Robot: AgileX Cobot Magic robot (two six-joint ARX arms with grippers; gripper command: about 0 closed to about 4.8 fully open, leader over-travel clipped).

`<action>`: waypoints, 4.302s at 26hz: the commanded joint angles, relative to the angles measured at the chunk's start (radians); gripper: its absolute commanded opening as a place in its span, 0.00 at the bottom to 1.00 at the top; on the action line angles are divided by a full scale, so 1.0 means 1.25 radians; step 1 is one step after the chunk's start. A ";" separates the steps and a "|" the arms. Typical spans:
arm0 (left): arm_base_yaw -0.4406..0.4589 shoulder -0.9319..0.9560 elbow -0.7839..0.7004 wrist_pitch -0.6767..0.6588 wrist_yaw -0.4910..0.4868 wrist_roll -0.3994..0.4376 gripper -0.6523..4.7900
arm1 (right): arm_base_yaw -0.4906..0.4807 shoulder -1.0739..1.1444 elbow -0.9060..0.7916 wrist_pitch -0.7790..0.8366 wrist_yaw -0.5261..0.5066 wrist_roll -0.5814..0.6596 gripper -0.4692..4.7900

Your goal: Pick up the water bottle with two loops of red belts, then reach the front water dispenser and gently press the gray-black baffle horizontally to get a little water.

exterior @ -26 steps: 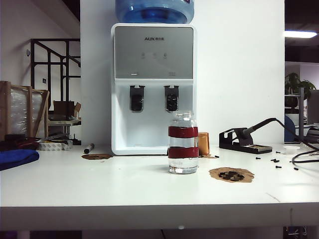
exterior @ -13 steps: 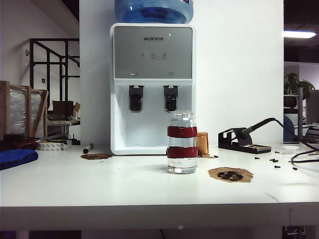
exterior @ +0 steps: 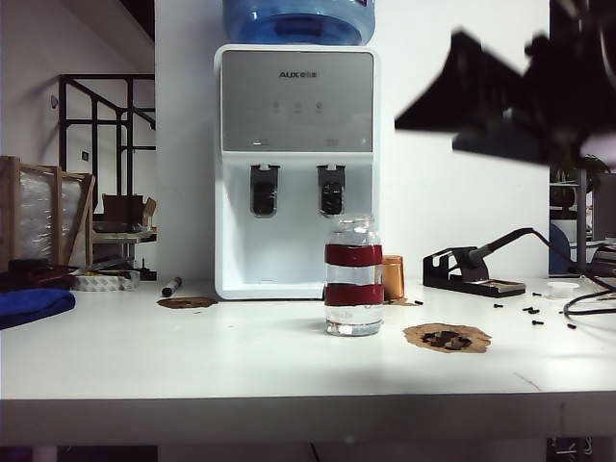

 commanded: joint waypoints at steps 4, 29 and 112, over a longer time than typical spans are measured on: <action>0.001 0.048 0.132 -0.182 0.146 0.040 0.11 | 0.013 0.155 -0.054 0.228 0.078 0.041 1.00; -0.001 0.229 0.191 -0.289 0.176 0.074 0.11 | 0.051 0.591 0.126 0.379 0.102 0.030 1.00; -0.001 0.237 0.191 -0.167 0.140 0.050 0.11 | 0.036 0.725 0.402 0.275 0.096 -0.092 0.31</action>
